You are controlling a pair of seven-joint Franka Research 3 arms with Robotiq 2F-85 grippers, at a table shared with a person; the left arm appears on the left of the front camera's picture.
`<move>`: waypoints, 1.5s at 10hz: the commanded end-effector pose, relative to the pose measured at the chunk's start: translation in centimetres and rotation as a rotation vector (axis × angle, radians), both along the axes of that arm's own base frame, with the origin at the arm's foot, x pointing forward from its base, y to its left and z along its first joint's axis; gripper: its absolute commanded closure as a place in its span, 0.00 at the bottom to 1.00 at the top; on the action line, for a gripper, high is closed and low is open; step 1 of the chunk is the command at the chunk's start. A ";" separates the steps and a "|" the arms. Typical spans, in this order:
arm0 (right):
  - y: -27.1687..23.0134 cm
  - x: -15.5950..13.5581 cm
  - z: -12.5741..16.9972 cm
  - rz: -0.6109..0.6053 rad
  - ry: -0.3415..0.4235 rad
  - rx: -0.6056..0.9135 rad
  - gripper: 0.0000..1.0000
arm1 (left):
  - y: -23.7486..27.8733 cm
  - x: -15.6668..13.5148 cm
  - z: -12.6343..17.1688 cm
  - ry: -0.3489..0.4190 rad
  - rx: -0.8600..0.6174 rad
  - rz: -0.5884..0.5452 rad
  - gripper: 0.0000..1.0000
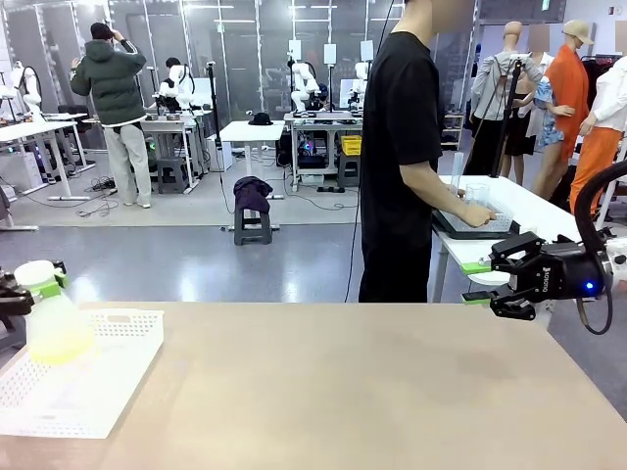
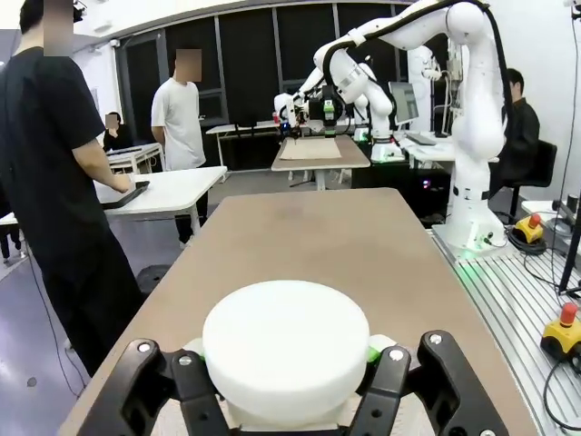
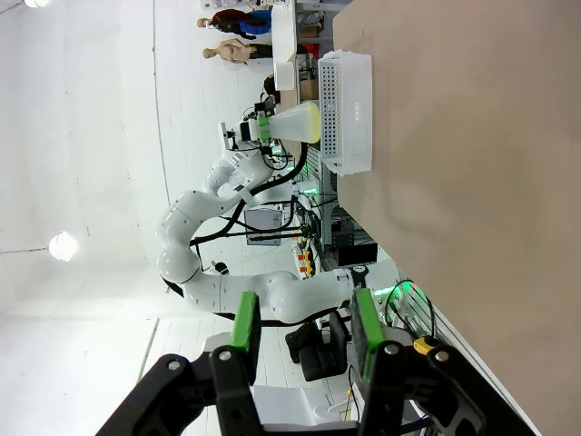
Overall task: Prepare the solutions needed for the experiment.
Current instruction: When the human places the Big flask in the center of the table, pick up the Big flask and place it in the left Organizing basket.
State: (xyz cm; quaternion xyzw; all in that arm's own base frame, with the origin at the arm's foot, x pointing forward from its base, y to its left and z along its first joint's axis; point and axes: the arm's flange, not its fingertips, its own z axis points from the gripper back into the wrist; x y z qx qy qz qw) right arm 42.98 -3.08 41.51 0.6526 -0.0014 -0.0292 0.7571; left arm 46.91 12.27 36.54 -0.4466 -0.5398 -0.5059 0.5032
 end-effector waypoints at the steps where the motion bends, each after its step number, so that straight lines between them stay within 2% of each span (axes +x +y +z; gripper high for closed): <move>1: 0.0 -0.1 0.1 0.004 -0.001 0.005 0.48 | 0.5 0.6 -1.6 -0.021 -0.054 -0.032 1.00; 7: 0.0 -0.1 0.1 0.004 -0.001 0.005 0.48 | 0.0 2.2 -7.3 0.021 0.019 -0.186 1.00; 13: 0.0 -0.1 0.1 0.004 -0.001 0.005 0.48 | -0.3 2.9 -9.8 0.017 0.017 -0.236 1.00; 14: 0.0 -0.1 0.1 0.004 -0.001 0.005 0.48 | -0.2 2.8 -9.9 0.039 0.007 -0.237 0.76; 15: 0.0 -0.1 0.1 0.004 -0.001 0.005 0.48 | -0.3 3.0 -10.1 0.045 0.010 -0.243 0.59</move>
